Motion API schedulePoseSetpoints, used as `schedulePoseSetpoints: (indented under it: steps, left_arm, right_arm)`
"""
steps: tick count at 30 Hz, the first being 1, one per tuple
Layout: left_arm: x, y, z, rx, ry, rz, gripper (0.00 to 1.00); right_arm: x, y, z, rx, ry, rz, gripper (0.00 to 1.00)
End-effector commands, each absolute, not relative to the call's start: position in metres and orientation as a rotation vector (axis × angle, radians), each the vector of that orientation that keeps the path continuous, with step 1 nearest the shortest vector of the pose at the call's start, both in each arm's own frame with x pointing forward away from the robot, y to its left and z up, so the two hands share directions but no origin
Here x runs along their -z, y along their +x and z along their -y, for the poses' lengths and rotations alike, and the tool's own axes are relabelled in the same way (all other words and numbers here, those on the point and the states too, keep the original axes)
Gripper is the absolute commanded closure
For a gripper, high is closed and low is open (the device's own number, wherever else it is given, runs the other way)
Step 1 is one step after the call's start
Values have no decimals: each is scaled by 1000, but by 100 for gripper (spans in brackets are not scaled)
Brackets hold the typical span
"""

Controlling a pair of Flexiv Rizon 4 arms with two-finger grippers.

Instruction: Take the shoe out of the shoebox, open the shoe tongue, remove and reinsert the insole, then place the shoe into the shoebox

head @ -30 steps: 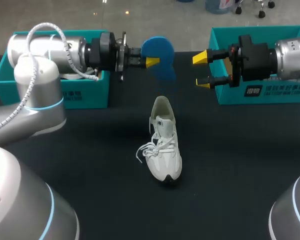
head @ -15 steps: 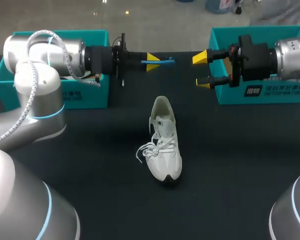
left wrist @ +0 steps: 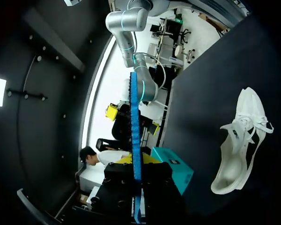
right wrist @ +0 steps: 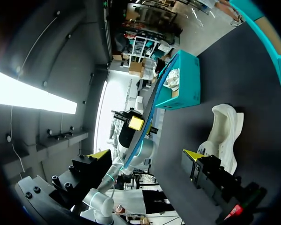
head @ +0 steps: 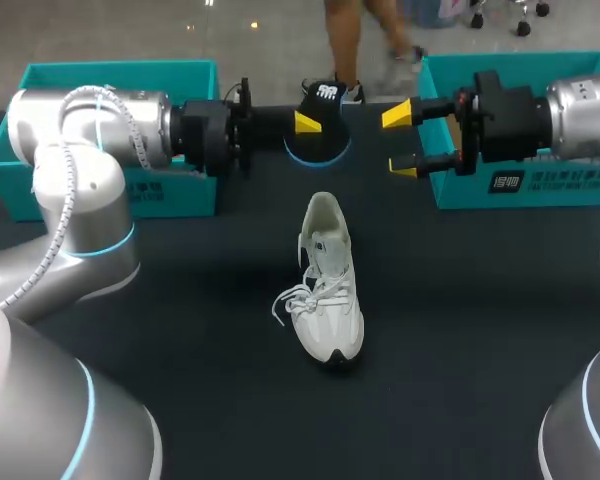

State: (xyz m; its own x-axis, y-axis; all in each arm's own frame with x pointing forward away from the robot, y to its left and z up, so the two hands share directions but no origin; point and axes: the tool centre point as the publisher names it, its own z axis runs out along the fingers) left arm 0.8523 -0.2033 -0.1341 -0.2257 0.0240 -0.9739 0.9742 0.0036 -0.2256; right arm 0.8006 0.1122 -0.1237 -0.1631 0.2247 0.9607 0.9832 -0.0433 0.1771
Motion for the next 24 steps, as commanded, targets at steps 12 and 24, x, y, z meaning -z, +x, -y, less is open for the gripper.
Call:
schedulePoseSetpoints:
  steps: [12, 24]
  left_arm:
    - [142, 844, 211, 1205, 1217, -1337, 100]
    - [139, 842, 229, 1160, 1226, -1248, 100]
  right_arm:
    - [119, 809, -131, 1210, -1298, 1475, 0]
    - [123, 810, -152, 1151, -1273, 1482, 69]
